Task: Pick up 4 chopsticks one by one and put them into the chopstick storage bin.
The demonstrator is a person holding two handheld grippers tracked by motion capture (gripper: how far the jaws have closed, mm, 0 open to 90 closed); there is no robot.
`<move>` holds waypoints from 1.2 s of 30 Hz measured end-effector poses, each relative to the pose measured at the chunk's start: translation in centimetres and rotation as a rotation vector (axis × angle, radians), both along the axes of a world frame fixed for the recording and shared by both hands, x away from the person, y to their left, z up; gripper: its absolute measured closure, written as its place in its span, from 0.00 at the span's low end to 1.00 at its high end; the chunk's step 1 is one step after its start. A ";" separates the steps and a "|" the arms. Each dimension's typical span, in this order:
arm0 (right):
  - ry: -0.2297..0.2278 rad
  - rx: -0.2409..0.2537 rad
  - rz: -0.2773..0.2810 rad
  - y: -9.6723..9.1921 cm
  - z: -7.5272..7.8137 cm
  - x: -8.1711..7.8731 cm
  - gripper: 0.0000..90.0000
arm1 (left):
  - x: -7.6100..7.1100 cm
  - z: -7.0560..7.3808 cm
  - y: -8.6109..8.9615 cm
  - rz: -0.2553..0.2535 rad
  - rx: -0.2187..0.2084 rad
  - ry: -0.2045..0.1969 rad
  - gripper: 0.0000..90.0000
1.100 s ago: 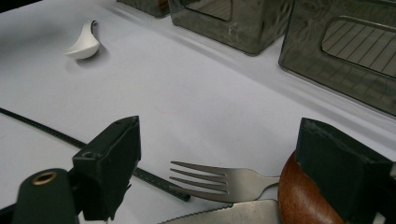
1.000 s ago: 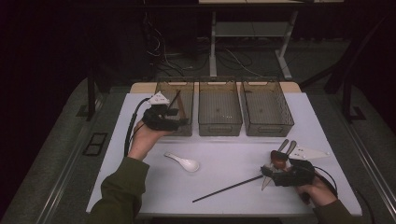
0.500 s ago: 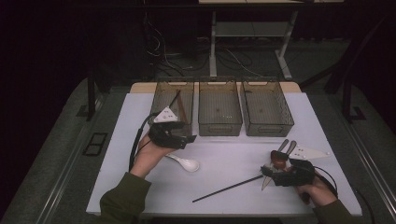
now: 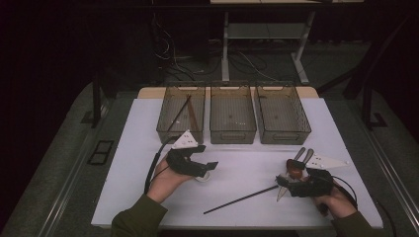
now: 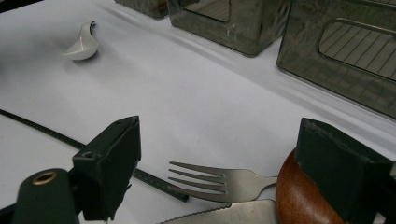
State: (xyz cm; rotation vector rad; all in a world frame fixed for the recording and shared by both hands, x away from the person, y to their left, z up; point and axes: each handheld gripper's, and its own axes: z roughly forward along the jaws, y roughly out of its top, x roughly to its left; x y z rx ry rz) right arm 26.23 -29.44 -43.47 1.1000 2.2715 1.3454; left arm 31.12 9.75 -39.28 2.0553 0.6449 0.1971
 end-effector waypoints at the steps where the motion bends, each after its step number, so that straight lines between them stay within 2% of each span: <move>1: 0.000 0.000 0.000 0.0 0.0 0.0 0.16 | -0.2 -0.2 -0.2 -0.005 -0.006 0.004 0.28; 3: 0.000 0.000 0.000 0.0 0.0 0.0 0.16 | -0.7 -0.6 -0.8 -0.016 -0.010 0.012 0.28; 8: -0.001 -0.002 0.001 0.1 0.0 0.0 0.16 | -1.6 -1.7 -2.5 -0.058 0.009 0.016 0.32; 12: 0.000 -0.005 0.003 0.1 0.0 0.0 0.16 | -2.1 -2.3 -3.6 -0.091 0.024 0.019 0.39; 16: 0.003 -0.004 0.000 0.1 0.0 0.0 0.16 | -2.5 -2.8 -4.5 -0.119 0.012 0.048 0.49; 22: 0.002 -0.005 0.000 0.1 0.0 0.0 0.16 | -3.0 -3.6 -6.1 -0.169 0.039 0.061 0.64; 26: 0.002 -0.006 -0.001 0.1 -0.1 0.0 0.16 | -3.2 -4.1 -6.9 -0.202 0.044 0.089 0.72; 31: 0.002 -0.006 0.000 0.1 -0.1 0.0 0.16 | -3.5 -4.6 -7.9 -0.232 0.042 0.120 0.79; 36: 0.001 -0.007 0.001 0.1 -0.1 0.0 0.16 | -3.7 -5.0 -8.9 -0.254 0.067 0.126 0.82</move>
